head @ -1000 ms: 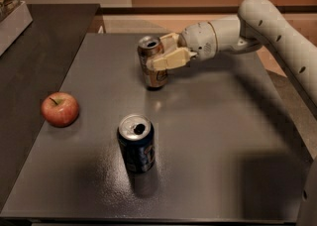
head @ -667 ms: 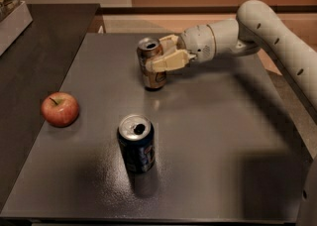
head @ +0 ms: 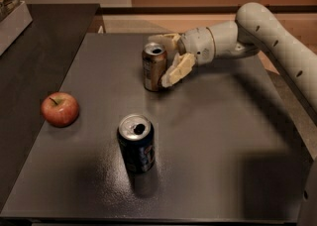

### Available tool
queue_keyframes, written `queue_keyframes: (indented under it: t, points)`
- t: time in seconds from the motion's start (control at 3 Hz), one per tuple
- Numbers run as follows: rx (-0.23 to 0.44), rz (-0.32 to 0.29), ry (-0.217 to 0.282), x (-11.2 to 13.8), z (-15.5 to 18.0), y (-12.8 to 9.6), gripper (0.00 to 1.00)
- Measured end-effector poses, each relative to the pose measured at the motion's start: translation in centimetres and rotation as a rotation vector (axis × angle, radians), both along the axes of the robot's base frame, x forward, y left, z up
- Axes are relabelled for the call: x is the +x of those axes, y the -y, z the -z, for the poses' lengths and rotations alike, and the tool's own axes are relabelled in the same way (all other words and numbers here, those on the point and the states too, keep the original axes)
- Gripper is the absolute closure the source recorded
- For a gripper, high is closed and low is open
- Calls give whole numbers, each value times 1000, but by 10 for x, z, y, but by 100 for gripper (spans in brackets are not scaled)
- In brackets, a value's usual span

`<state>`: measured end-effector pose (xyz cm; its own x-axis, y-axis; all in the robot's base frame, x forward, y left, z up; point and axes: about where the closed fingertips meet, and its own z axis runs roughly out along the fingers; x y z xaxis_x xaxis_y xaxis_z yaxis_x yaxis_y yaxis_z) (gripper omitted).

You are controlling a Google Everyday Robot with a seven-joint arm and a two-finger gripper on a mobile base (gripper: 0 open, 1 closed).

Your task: Place orange can upright

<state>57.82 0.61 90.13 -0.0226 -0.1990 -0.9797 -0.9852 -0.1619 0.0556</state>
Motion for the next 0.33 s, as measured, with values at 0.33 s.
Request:
queue_keyframes:
  t: [0.33]
  points:
    - [0,0,0,0,0,0,0]
